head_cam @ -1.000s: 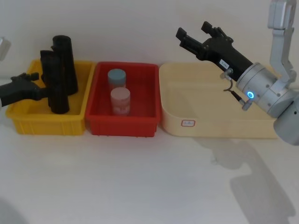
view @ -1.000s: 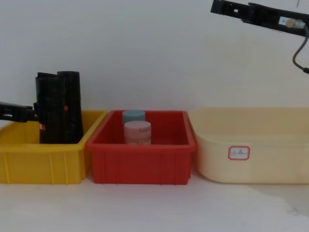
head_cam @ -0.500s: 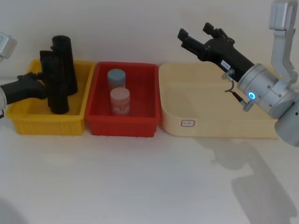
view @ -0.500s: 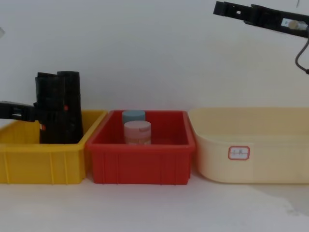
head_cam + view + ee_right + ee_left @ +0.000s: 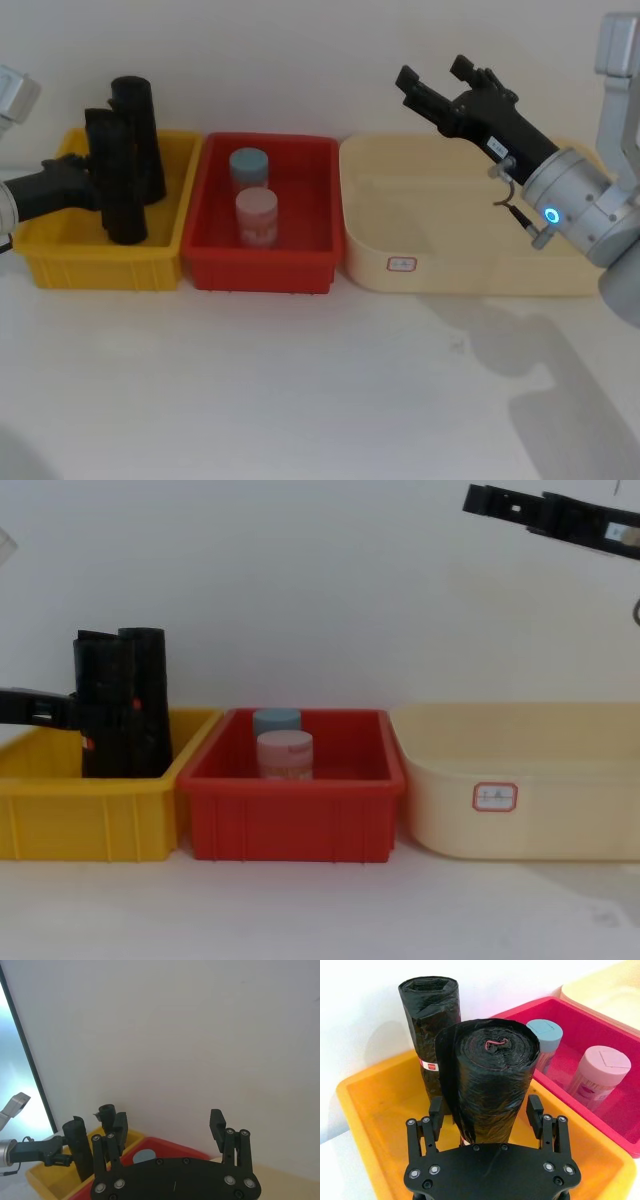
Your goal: Pick up the garbage bag with the one hand and transfer it to the other hand.
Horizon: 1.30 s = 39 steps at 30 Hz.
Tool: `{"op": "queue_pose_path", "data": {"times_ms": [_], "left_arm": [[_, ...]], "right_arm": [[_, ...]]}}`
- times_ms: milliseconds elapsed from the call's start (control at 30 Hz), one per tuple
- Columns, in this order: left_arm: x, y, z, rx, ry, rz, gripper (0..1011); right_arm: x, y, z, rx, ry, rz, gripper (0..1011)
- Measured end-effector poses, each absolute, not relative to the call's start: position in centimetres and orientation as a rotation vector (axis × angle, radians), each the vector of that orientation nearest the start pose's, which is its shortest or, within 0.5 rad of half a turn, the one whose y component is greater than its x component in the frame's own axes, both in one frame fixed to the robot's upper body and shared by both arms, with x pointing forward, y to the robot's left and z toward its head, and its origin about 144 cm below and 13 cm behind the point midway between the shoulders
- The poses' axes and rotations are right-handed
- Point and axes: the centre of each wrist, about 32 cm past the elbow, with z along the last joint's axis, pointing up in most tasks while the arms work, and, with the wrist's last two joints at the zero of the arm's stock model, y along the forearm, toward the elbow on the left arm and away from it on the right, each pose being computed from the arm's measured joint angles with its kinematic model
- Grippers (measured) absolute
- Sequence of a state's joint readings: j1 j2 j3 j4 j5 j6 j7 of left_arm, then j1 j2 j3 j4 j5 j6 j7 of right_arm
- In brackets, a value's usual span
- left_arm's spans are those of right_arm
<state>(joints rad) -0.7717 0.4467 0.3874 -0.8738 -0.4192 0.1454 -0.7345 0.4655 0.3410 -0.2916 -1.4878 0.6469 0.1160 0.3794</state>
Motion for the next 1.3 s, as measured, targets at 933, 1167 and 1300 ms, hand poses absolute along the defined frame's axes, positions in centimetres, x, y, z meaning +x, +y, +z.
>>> {"op": "queue_pose_path", "data": {"times_ms": [933,1167,1300], "left_arm": [[66.1,35.8,124.3,0.204,0.07,0.867,1001],[66.6,35.8,124.1,0.196,0.07,0.863,1001],[66.9,35.8,124.1,0.192,0.07,0.861,926]], "right_arm": [[54.4,-25.1,126.5,0.273,0.039,-0.88,1002],[54.2,-25.0,126.5,0.275,0.04,-0.875,1001],[54.1,-25.0,126.6,0.275,0.04,-0.871,1001]]}}
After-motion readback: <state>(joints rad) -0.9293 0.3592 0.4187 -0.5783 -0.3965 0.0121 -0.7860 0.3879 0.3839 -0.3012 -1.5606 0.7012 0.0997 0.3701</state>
